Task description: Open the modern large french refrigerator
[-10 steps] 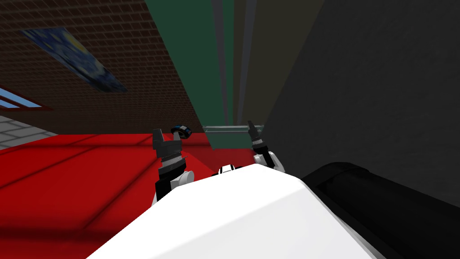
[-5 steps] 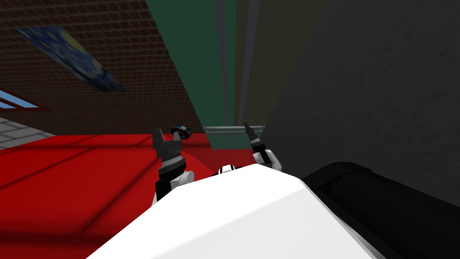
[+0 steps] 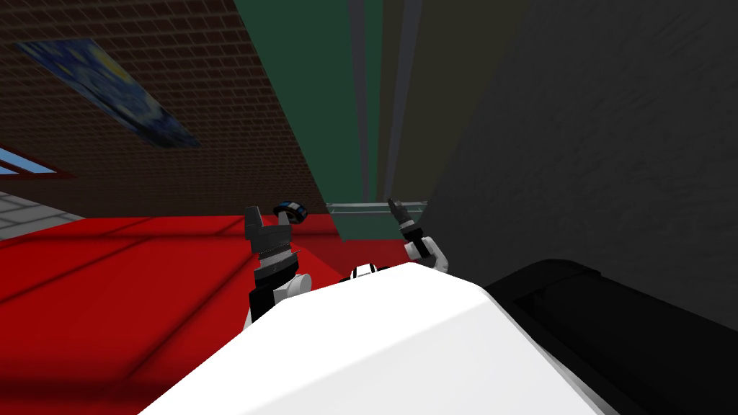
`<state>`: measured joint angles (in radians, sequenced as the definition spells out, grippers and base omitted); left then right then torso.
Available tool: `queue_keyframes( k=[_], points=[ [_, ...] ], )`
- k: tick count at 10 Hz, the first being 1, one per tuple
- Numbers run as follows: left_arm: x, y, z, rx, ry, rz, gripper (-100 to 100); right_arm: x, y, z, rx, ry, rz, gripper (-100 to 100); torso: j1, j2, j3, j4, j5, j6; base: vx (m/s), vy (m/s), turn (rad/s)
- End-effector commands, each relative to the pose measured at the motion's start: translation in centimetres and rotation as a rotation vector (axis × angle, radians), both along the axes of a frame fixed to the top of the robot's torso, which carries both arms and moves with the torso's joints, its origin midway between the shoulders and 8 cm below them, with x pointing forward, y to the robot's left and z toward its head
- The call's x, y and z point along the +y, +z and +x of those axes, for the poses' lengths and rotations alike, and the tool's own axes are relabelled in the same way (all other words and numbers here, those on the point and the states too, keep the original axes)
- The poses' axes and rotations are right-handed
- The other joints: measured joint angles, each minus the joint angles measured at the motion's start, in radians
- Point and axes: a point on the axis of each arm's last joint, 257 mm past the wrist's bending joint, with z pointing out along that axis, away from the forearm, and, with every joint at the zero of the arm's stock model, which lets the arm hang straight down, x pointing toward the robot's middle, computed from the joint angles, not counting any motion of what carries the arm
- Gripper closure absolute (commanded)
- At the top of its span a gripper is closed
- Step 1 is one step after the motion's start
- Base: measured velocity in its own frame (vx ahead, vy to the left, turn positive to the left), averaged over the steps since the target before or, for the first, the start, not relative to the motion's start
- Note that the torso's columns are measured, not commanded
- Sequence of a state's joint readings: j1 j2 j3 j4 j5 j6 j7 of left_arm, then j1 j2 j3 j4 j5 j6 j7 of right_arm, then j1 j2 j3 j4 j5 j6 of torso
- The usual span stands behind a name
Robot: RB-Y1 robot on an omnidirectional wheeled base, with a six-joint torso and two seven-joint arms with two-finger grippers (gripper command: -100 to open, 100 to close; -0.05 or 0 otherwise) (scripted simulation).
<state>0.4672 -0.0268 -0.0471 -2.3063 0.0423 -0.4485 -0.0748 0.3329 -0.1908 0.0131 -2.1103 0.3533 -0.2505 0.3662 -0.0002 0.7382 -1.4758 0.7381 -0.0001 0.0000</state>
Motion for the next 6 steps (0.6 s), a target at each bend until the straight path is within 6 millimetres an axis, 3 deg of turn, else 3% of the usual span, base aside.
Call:
queue_keyframes(
  k=[1, 6],
  points=[
    [0.0, 0.0, 0.0, 0.0, 0.0, 0.0, 0, -0.3, -1.4, 1.3, 0.021, -0.053, -0.117, -100, 0.001, 0.0, 0.0, 0.0, 0.0, 0.0, 0.036, 0.038, -0.01],
    [0.0, 0.0, 0.0, 0.0, 0.0, 0.0, 0, -0.9, -3.1, 3.0, 0.049, -0.126, -0.286, -100, 0.0, -0.001, -0.001, 0.0, 0.0, 0.0, 0.034, 0.028, -0.007]
  ],
)
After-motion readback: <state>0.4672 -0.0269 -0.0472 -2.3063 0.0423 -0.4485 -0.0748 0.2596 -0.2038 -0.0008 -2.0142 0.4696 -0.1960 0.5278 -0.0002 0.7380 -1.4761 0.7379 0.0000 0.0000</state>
